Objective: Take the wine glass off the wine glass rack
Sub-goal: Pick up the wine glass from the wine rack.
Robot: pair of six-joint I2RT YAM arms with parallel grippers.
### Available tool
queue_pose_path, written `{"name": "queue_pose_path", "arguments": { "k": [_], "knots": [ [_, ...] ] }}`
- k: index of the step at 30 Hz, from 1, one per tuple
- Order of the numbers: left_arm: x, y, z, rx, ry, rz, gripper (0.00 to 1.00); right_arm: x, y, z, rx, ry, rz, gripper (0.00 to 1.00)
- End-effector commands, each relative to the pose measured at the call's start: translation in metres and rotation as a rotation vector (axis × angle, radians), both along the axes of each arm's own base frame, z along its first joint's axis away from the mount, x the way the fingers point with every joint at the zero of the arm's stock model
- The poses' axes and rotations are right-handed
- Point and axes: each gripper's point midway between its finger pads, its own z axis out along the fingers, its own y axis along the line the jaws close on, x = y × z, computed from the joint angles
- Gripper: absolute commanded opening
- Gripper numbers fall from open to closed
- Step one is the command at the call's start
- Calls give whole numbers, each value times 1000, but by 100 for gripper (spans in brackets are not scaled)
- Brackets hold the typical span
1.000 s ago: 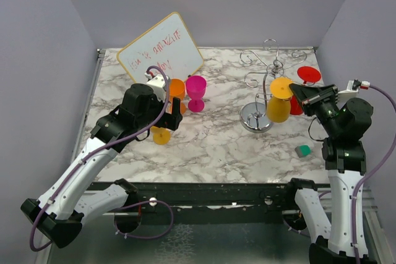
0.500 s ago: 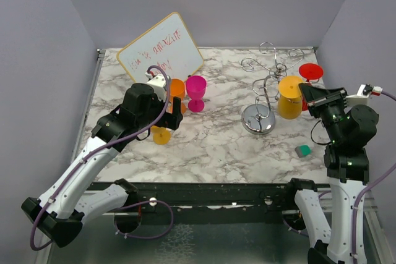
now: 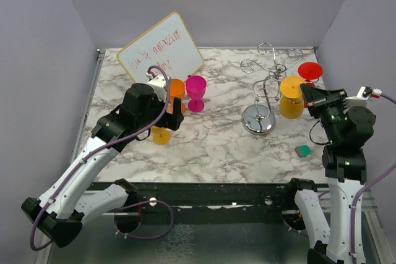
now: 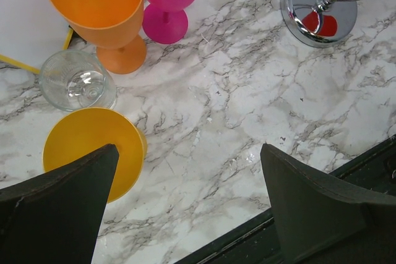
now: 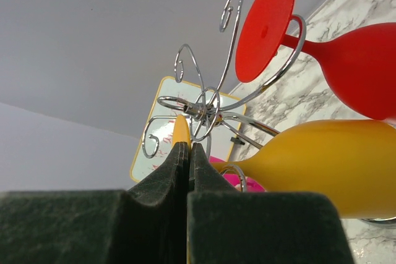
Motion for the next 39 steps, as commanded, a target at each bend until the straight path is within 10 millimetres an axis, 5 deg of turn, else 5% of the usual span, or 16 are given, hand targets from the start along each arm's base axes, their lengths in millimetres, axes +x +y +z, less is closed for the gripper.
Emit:
{"name": "queue_pose_path", "arguments": {
  "k": [1,12,28,39],
  "knots": [
    [-2,-1,4,-37,-17,4,99,6,-5,9,-4,-64,-25,1],
    [-2,-4,8,-51,-23,-7,99,11,-4,-5,-27,-64,-13,1],
    [-2,1,14,-27,-32,4,99,7,-22,20,-67,-115,-120,1],
    [0,-1,15,-26,-33,-7,99,-32,-37,30,-160,-64,-220,1]
  ]
}}
